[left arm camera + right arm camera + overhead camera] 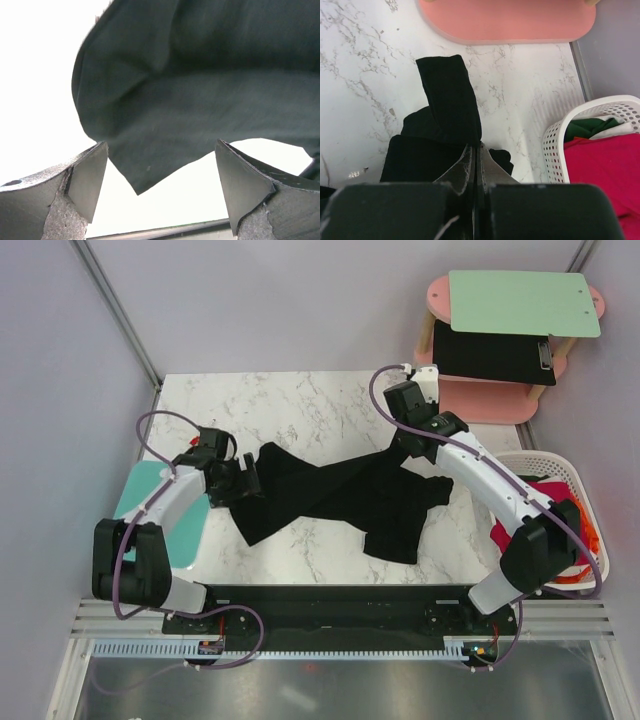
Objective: Fold and stack the t-shirts
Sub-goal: Flatten out the tshirt
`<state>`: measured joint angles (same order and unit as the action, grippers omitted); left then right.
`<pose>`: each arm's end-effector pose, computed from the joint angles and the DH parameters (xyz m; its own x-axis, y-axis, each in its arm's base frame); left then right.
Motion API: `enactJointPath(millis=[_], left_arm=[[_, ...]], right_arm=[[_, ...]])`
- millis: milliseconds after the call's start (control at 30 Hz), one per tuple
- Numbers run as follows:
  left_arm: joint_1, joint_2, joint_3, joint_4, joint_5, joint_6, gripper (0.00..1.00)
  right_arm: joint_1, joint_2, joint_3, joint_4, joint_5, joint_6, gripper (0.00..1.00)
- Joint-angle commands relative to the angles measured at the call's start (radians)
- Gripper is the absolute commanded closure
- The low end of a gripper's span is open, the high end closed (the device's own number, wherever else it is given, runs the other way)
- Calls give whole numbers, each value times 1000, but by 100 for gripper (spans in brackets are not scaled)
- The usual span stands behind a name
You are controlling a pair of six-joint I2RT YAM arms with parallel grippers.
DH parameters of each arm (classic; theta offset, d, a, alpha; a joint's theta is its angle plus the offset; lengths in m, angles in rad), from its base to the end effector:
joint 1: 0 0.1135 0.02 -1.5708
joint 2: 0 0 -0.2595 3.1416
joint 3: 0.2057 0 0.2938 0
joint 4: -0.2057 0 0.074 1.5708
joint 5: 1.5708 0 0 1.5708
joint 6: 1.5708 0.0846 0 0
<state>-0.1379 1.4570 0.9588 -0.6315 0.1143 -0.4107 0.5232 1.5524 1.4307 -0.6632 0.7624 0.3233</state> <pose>0.3348 -0.0562 0.1437 -0.8950 -0.2762 -0.3503 -0.1882 0.9457 -0.2650 0.3788 0.1511 0.3021 -0.5608 -0.0583 -0.8259 0.2532 0.9377 -0.2381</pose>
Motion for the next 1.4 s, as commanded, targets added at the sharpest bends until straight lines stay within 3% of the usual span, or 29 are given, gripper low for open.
enactJointPath(millis=[0, 300, 600, 1033, 1133, 1233, 1267, 1300, 1333, 1367], left_arm=[[0, -105, -92, 12, 36, -65, 8], [-20, -196, -227, 24, 82, -134, 11], [-104, -100, -232, -17, -89, -177, 17], [-140, 17, -293, 98, -151, -238, 24], [-140, 37, -272, 115, -159, -247, 35], [-140, 77, -235, 133, -166, -246, 60], [-140, 89, -211, 131, -171, -243, 79], [-138, 106, -200, 133, -173, -238, 90], [-140, 111, -189, 133, -174, -237, 98], [-140, 111, -168, 133, -177, -234, 98]], right_arm=[[-23, 21, 25, 37, 11, -32, 100], [-52, 38, 20, 62, -43, -36, 100], [-72, 32, 28, 62, -72, -46, 100], [-91, 37, 24, 82, -153, -46, 100], [-91, 31, 7, 89, -189, -46, 100], [-91, 18, -13, 100, -218, -46, 100], [-91, 14, -24, 106, -235, -46, 100], [-92, 9, -30, 109, -244, -47, 100], [-91, 0, -36, 112, -253, -46, 100], [-91, -6, -48, 116, -261, -49, 100]])
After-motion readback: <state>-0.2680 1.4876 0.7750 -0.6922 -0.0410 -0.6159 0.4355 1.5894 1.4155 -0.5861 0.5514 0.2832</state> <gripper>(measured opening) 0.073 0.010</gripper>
